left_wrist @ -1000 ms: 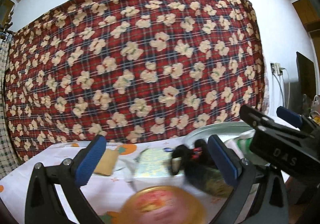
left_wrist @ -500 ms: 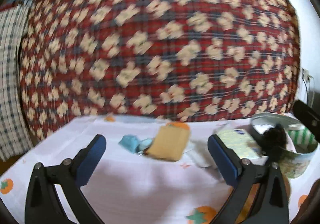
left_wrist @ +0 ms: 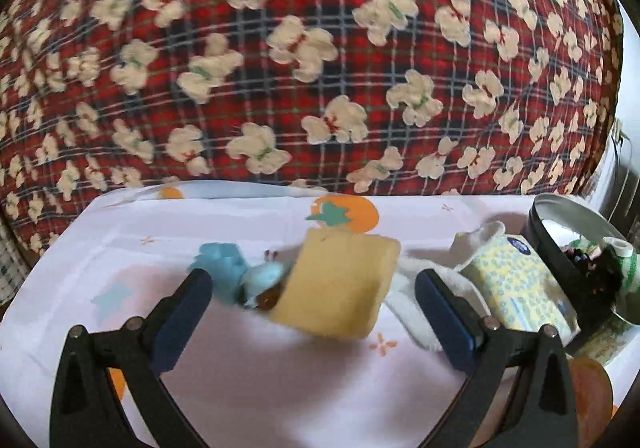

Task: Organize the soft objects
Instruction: 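Grasp the yellow sponge with the left tool and lift it, then grasp the white knit glove with the right tool while the left holds the sponge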

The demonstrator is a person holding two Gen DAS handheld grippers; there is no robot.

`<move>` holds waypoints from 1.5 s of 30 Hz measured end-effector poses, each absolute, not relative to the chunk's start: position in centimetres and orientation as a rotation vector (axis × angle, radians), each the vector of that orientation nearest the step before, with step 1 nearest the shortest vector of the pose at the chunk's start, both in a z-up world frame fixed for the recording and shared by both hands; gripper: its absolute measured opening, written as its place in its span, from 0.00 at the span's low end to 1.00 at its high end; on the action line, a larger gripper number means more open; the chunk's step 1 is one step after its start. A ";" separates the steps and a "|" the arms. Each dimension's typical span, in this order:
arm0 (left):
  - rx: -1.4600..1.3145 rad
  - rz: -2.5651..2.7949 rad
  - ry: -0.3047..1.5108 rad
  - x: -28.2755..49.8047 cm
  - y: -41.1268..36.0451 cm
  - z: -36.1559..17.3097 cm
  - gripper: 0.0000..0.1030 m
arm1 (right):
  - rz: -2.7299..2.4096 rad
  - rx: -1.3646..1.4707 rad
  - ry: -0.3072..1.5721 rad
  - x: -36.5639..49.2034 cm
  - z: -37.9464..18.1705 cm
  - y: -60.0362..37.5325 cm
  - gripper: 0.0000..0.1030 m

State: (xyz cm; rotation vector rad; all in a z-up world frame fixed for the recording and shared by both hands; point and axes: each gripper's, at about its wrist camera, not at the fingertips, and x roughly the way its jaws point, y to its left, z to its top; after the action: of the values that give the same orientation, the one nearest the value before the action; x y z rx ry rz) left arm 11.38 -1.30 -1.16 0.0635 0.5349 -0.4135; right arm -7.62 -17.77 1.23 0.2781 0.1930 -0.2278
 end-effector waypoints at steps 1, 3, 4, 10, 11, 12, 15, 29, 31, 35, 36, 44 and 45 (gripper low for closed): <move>0.070 -0.422 0.541 11.7 -1.8 -1.2 0.99 | -0.229 0.282 0.200 -7.5 1.2 -17.9 0.91; 0.098 -0.419 0.558 12.6 -3.0 -1.4 0.91 | -0.225 0.300 0.222 -7.2 1.0 -18.2 0.91; 0.115 -0.417 0.579 13.2 -3.5 -1.6 0.88 | -0.224 0.310 0.229 -7.1 0.9 -18.4 0.91; 0.215 -0.426 0.786 16.3 -6.0 -4.0 0.63 | -0.220 0.321 0.244 -6.9 0.8 -18.4 0.91; 0.220 -0.433 0.802 16.4 -6.1 -4.3 0.60 | -0.215 0.315 0.248 -6.8 0.7 -18.2 0.91; 0.220 -0.435 0.801 16.4 -6.1 -4.3 0.58 | -0.214 0.309 0.249 -6.8 0.7 -18.1 0.91; 0.220 -0.439 0.786 16.0 -6.1 -4.4 0.55 | -0.215 0.281 0.242 -6.7 0.8 -17.6 0.91; 0.032 -0.353 0.500 12.5 -0.3 0.0 0.55 | -0.220 0.180 0.211 -6.9 1.0 -17.1 0.91; 0.019 -0.312 0.481 12.2 1.2 0.4 0.55 | -0.206 0.154 0.269 -6.1 1.0 -16.9 0.91; -0.070 -0.284 0.494 12.3 4.2 0.3 0.55 | -0.145 0.086 0.338 -4.4 2.6 -16.4 0.90; -0.085 -0.280 0.494 12.4 4.6 0.2 0.55 | -0.134 0.051 0.360 -3.6 3.3 -16.1 0.89; -0.080 -0.200 0.456 12.0 5.6 0.6 0.55 | 0.051 -0.164 0.764 8.7 3.5 -13.7 0.70; -0.079 -0.188 0.450 12.0 5.9 0.7 0.55 | 0.070 -0.161 0.810 10.0 2.9 -13.6 0.70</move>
State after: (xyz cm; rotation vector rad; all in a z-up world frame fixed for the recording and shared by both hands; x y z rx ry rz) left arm 12.03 5.85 0.70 -0.0786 0.4502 -0.1875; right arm 9.98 -13.63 2.92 -0.1611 0.8103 0.0702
